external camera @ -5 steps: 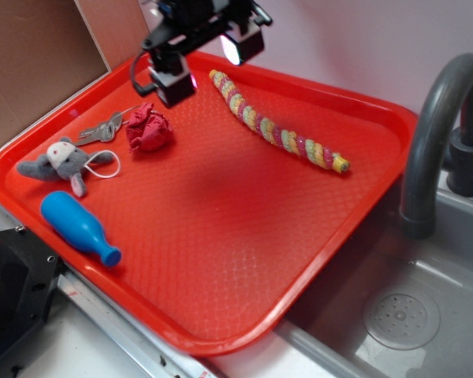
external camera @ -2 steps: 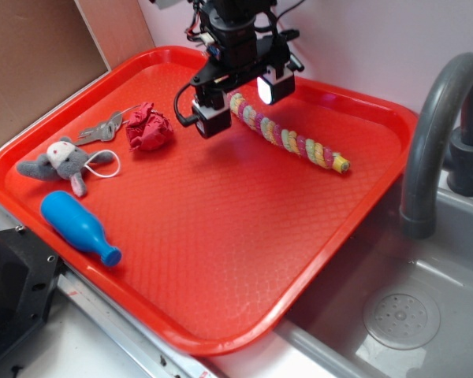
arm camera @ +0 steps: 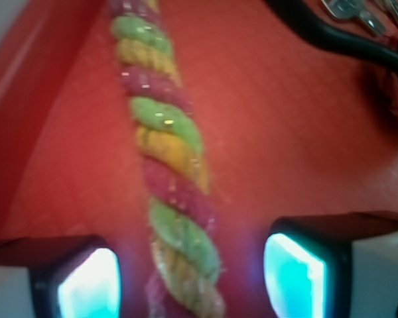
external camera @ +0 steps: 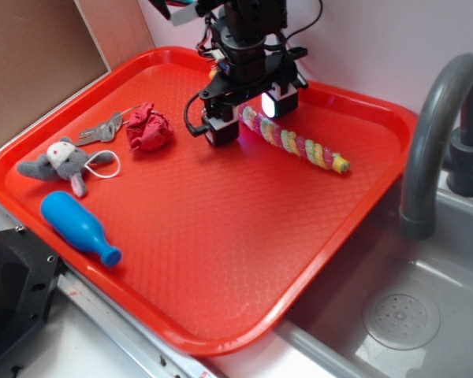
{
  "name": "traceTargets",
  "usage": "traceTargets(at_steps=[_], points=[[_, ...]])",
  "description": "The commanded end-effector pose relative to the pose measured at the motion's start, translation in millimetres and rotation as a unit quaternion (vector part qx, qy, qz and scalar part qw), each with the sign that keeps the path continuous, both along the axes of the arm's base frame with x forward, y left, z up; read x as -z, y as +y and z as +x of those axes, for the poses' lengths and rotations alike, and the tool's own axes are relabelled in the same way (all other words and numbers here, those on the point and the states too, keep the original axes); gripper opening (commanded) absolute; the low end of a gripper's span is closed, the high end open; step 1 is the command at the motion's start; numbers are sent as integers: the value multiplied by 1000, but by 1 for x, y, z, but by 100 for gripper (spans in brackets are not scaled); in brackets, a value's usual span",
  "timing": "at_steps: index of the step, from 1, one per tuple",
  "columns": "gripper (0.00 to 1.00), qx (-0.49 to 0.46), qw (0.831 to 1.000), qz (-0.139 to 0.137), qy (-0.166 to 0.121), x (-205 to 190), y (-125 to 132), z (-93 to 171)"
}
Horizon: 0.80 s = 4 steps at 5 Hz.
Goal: Grab the multicolored rope.
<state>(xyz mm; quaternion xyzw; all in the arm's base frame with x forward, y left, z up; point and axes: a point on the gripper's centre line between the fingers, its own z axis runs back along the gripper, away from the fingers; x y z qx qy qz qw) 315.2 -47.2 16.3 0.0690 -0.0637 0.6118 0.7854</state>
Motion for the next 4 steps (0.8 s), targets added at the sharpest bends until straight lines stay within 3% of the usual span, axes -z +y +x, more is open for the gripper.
traceTargets(at_steps=[1,3,4], points=[[0,4,1000,5,-21,-5,8,-4],[0,34,999,-16,-11,-23,17,-12],[0,158,987,-37,-5,-72,18,-19]])
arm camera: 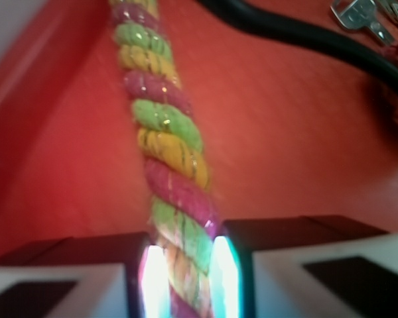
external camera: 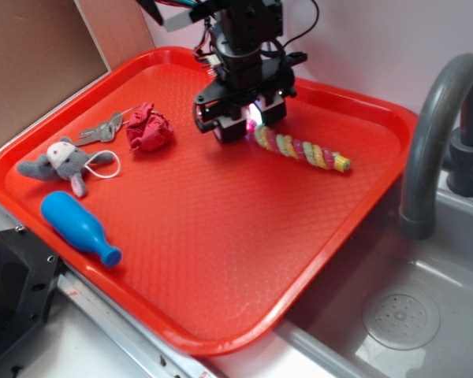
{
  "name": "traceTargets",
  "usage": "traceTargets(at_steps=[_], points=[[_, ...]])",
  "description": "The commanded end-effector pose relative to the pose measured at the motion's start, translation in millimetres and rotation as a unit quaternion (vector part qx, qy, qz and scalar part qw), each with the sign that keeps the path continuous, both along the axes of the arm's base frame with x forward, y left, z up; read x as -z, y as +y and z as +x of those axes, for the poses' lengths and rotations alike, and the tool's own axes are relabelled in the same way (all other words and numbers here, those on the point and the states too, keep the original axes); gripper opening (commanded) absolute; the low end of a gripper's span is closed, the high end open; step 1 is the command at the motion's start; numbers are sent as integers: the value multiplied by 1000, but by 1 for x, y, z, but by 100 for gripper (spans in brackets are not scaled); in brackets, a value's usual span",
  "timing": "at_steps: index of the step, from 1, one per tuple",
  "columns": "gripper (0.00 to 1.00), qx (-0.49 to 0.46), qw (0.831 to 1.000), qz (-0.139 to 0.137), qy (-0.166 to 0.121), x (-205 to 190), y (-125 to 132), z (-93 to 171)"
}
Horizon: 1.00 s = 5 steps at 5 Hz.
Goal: Grab the multicolored rope.
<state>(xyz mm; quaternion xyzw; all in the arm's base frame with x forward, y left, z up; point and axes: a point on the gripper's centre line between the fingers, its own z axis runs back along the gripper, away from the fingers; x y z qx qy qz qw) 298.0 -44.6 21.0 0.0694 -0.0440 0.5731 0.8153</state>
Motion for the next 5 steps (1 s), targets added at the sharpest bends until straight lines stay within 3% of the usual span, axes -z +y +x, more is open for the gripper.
traceTargets(at_steps=[1,2,3,4,5], points=[[0,226,973,-40,-18,-107,4,-13],[0,345,937,-50,2,-143,-9,-37],[0,432,899,-62,-26,-181,-3,-68],[0,423,905,-31,-29,-201,7,-83],[0,375,926,-42,-16,-199,16,-84]])
